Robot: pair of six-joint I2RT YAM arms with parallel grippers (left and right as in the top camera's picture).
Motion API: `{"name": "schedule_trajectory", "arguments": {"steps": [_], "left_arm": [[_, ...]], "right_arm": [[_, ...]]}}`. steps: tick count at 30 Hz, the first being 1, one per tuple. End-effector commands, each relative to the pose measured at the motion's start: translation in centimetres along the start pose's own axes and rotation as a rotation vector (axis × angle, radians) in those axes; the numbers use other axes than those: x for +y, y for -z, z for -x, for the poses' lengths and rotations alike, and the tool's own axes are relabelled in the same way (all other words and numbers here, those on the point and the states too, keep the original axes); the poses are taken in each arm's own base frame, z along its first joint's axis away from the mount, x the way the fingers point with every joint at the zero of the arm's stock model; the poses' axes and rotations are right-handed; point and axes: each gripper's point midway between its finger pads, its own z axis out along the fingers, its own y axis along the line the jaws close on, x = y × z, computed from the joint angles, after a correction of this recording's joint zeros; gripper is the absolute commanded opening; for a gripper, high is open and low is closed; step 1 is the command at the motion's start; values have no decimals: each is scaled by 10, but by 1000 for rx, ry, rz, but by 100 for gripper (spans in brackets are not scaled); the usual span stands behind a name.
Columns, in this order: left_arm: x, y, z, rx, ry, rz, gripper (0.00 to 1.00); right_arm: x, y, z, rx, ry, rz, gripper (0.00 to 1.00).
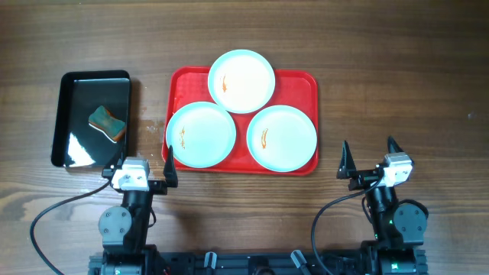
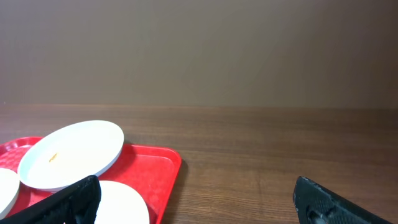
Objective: Clean dirty plates on tray and stack at the side
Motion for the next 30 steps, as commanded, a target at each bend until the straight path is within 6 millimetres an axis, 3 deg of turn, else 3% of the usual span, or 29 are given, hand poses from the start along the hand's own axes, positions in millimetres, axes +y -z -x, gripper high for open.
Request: {"name": "schedule_trajectory", "arguments": {"steps": [1,11,16,18,20,22,24,27,30], "left_arm": [[1,0,-2,2,13,10,100],[1,0,-1,-2,14,8,100],[-52,8,15,-61,30,-304,100],[-58,10,9,-37,34,-345,100],[-66,14,24,-99,21,-393,100],[-99,36,44,-170,51,-619,100],[-138,78,55,-219,13,-941,100],[-153,110,66,-316,-104,-1107,100],[-154,118,78,-386,-141,-1114,100]], "right_arm": [[-1,0,2,-9,-5,-8,100],[-2,0,2,-9,-4,-9,100],[-2,0,2,-9,-5,-9,100],[-1,0,2,-9,-4,-8,100],[-1,0,2,-9,-5,-8,100],[-1,0,2,-9,-5,-8,100],[-1,0,2,-9,-5,-8,100],[-1,0,2,-9,-5,-8,100],[-1,0,2,-9,-4,-8,100]]}}
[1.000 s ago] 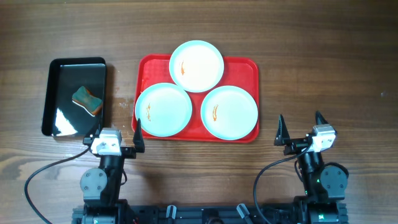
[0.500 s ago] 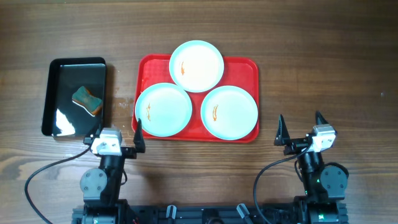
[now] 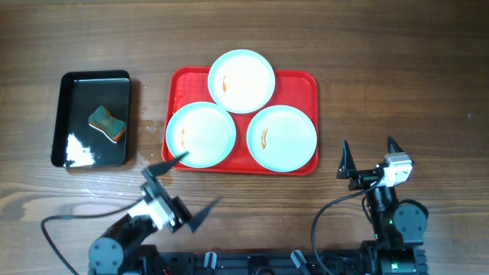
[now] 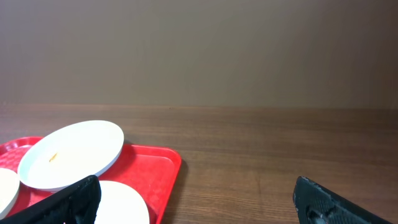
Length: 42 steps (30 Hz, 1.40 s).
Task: Clean dirty plates on tray and stack at the side
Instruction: 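Move the left gripper to the sponge in the black tray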
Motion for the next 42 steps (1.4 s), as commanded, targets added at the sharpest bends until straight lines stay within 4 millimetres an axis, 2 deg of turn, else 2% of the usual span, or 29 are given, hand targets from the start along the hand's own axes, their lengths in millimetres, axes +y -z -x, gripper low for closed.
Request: {"name": "schedule_trajectory", "arguments": {"steps": [1,4,6,9,11,13,15,19,22,24,26,27,29,32,35,37,42], "left_arm": [[-38,4,15,-31,-2,-211,100],[-9,2,33,-108,82,-36,100],[7,3,48,-155,72,59,100],[28,5,80,-207,9,193,100],[53,5,93,-160,23,320,100],[84,4,93,-38,109,467,100],[109,-1,83,174,189,555,100],[143,-15,64,563,338,596,100],[147,-34,57,692,482,513,100],[147,-38,39,794,584,482,100],[160,-36,15,882,679,541,100],[171,-30,6,905,738,635,100],[198,-6,-18,962,872,900,100],[230,22,-43,1043,924,1053,100],[265,49,-69,1022,1029,1173,100],[275,61,-84,1011,1104,1209,100],[281,89,-119,1057,1242,1262,100]], "right_arm": [[-1,0,2,-10,-5,-8,100],[-1,0,2,-9,-5,-8,100],[-1,0,2,-9,-5,-8,100],[-1,0,2,-10,-4,-8,100],[-2,0,2,-9,-5,-9,100],[-1,0,2,-9,-4,-8,100],[-1,0,2,-10,-4,-8,100],[-1,0,2,-10,-5,-8,100],[-2,0,2,-7,-5,-9,100],[-1,0,2,-8,-4,-8,100],[-1,0,2,-7,-5,-8,100],[-1,0,2,-8,-5,-8,100],[-2,0,2,-8,-5,-9,100],[-1,0,2,-7,-5,-8,100],[-1,0,2,-7,-5,-8,100],[-2,0,2,-7,-5,-9,100],[-2,0,2,-8,-5,-9,100]]}}
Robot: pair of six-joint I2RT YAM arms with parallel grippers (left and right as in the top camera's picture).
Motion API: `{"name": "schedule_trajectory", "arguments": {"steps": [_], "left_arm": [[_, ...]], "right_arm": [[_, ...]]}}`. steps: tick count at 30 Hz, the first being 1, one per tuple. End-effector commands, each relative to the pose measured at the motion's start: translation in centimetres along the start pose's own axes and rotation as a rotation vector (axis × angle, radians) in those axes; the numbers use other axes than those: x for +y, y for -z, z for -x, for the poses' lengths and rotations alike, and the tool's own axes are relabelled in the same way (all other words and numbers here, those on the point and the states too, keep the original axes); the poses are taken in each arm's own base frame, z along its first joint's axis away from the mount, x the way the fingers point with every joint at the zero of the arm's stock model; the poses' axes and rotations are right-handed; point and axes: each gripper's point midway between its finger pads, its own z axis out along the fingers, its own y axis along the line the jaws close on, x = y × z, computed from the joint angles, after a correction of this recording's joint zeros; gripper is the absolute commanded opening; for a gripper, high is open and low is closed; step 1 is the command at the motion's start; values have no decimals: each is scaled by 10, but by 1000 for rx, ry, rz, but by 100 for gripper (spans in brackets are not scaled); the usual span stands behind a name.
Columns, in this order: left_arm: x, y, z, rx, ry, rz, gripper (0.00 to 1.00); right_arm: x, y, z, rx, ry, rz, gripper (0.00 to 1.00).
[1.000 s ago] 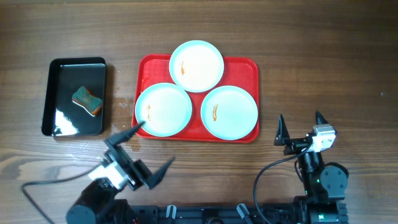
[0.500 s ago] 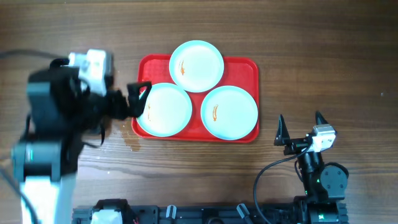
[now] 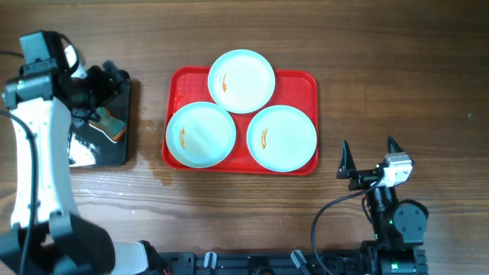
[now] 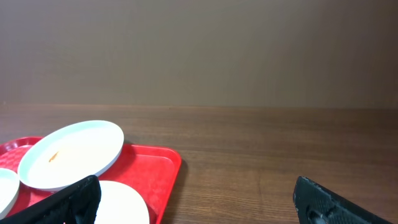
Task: Clean dirty plates on tray and stack at the side
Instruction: 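Move the left gripper to the sponge in the black tray, then grasp the green-and-orange sponge with the left gripper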
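Three white plates with orange smears lie on the red tray point(image 3: 304, 82): one at the back point(image 3: 241, 81), one at the front left point(image 3: 200, 134), one at the front right point(image 3: 281, 137). A teal and orange sponge point(image 3: 109, 125) sits in the black tray point(image 3: 93, 151) at the left. My left gripper point(image 3: 107, 82) hangs over the far end of that black tray, just beyond the sponge; its jaws are dark against the tray and hard to read. My right gripper point(image 3: 368, 155) rests open near the front right, and in the right wrist view point(image 4: 199, 205) nothing lies between its fingers.
The left arm's white links point(image 3: 42, 145) stretch along the table's left side. Bare wooden table point(image 3: 397, 69) lies right of the red tray. The right wrist view shows the back plate point(image 4: 71, 154) and the red tray's corner point(image 4: 163, 163).
My left arm has moved from low at the table's front left, gripper wide open, to stretched out over the black tray beside the sponge. The right arm and the plates have not moved.
Both grippers first rested open at the table's front edge. Then the left gripper had swung sideways, wide open, near the front left. Now it is over the black tray by the sponge. Plates, trays and right arm stayed put throughout.
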Motion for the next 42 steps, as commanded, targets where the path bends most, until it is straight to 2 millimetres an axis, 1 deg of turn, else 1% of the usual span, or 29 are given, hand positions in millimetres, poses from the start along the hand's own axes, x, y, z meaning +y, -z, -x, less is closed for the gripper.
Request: {"name": "schedule_trajectory", "arguments": {"steps": [1,4,5,8,10,11,12,13,17,21,26,30,33,35,36,37,40,41,42], "left_arm": [[25,-21,9,38,108,59,100],[60,-38,9,46,206,225,100],[67,-45,7,61,218,261,100],[82,-69,0,121,221,325,100],[87,-81,-4,149,224,344,95],[89,-87,-6,163,225,350,92],[91,-93,-7,172,226,354,87],[92,-98,-7,178,230,357,85],[96,-115,-6,184,230,361,85],[98,-126,-5,187,231,361,84],[103,-142,-10,212,233,373,81],[106,-152,-11,219,233,376,72],[106,-154,-9,212,233,373,70],[105,-155,-7,203,231,369,63],[105,-155,-6,199,231,368,55],[106,-155,-5,195,230,369,38],[108,-155,-3,182,226,385,29],[109,-155,-2,179,225,387,15],[109,-155,-2,178,225,389,4]], "right_arm": [[-1,0,2,-7,-5,-8,100],[-1,0,2,-7,-5,-8,100],[-1,0,2,-7,-4,-8,100],[-1,0,2,-7,-5,-8,100],[-1,0,2,-7,-4,-8,100],[-1,0,2,-7,-5,-8,100],[-1,0,2,-8,-4,-8,100],[-1,0,2,-8,-5,-8,100],[-1,0,2,-7,-5,-8,100],[-1,0,2,-7,-5,-8,100],[-1,0,2,-7,-5,-8,100],[-1,0,2,-8,-4,-8,100],[-1,0,2,-8,-5,-8,100],[-1,0,2,-8,-4,-8,100],[-1,0,2,-7,-5,-8,100],[-1,0,2,-7,-5,-8,100],[-1,0,2,-7,-4,-8,100],[-1,0,2,-7,-5,-8,100],[-1,0,2,-7,-4,-8,100]]}}
